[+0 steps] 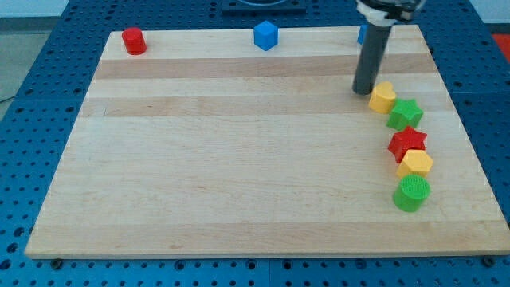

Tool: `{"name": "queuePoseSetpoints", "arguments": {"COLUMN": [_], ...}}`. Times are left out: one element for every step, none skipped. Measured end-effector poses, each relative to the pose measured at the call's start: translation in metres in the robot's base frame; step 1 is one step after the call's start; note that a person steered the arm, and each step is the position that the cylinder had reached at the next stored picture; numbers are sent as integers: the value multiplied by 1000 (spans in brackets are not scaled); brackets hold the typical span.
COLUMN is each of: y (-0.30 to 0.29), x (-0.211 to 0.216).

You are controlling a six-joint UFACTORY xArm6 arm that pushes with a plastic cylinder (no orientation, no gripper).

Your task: Move red circle towards center

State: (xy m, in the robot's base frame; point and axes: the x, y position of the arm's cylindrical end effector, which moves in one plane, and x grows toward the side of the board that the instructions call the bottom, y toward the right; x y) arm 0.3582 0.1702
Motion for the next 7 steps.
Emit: {"name": "queuePoseSetpoints", "arguments": {"y": [29,35,24,-24,-107,-200,-299], "x": [0,0,0,0,0,0,-9]}}
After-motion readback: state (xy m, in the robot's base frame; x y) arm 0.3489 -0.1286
